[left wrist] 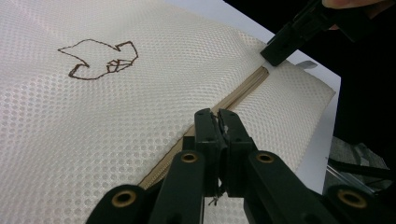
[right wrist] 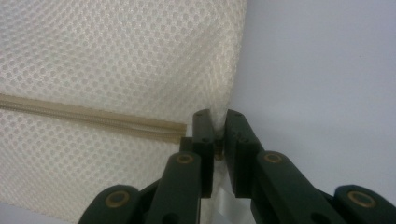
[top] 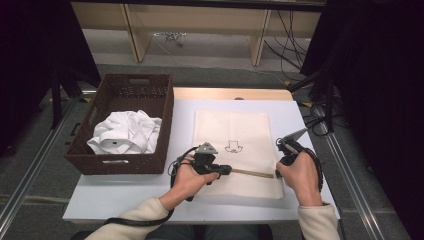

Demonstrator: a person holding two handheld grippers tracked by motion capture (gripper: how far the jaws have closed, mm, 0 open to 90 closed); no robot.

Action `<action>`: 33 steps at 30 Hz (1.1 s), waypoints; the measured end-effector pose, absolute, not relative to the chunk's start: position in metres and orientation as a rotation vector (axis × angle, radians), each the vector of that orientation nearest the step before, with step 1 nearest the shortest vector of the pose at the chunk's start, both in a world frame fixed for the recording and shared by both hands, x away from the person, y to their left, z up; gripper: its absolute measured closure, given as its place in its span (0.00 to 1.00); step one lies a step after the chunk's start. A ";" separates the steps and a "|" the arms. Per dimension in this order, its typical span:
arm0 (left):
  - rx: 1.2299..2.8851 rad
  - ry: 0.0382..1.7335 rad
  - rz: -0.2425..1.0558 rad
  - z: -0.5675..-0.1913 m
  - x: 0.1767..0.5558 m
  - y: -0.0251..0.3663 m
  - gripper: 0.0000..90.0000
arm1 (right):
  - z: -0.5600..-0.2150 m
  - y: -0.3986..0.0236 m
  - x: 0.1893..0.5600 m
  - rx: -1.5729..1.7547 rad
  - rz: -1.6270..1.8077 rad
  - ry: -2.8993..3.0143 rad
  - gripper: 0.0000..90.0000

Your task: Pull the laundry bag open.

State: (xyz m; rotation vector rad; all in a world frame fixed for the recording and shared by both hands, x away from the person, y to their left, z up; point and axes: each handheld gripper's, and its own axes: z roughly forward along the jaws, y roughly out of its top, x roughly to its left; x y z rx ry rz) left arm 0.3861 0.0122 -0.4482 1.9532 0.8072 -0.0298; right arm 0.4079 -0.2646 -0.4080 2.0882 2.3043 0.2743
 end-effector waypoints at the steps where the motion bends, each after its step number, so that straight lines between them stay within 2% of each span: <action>1: 1.949 0.816 -0.030 -0.448 0.387 0.013 0.96 | -0.408 -0.265 0.408 2.080 0.268 2.303 0.94; 33: 1.939 0.846 -0.014 -0.452 0.385 0.030 0.96 | -0.411 -0.266 0.408 2.096 0.252 2.291 0.94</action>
